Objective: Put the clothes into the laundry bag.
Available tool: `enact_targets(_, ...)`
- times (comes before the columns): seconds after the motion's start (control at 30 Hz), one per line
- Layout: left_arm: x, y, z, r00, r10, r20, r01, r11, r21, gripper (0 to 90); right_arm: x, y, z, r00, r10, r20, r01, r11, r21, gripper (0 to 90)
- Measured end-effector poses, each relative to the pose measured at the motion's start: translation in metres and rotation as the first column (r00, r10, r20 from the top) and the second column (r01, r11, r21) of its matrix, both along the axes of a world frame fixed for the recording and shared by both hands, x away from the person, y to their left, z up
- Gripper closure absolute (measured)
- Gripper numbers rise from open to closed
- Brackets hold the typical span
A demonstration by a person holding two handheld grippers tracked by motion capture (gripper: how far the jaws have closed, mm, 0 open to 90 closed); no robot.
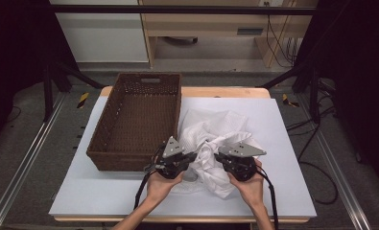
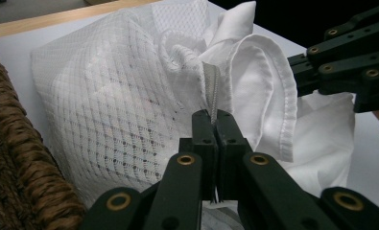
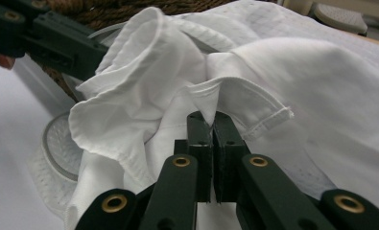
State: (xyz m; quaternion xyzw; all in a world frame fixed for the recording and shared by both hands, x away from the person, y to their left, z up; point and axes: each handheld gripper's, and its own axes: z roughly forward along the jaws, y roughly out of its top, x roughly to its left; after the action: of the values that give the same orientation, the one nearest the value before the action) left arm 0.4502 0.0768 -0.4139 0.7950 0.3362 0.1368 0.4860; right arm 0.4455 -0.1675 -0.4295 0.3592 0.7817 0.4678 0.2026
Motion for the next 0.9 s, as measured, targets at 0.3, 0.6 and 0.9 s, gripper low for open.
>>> enact_targets(0.3, -0.004, 0.004, 0.011, 0.9998, -0.002, 0.020, 0.002, 0.9996, -0.029, 88.4, 0.003, 0.051, -0.010, 0.9920, 0.123, -0.027, -0.124, 0.991, -0.041, 87.6)
enact_targets(0.6, -0.009, -0.002, 0.008, 0.9994, -0.027, 0.022, 0.027, 0.9996, -0.005, 88.6, 0.047, 0.060, -0.044, 0.9848, -0.173, -0.016, 0.173, 0.985, -0.030, 86.6)
enact_targets(0.9, 0.000, -0.001, -0.005, 0.9999, -0.005, -0.009, 0.005, 0.9997, 0.023, 88.5, 0.014, 0.012, -0.018, 0.9971, -0.076, 0.010, 0.075, 0.996, 0.050, 61.6)
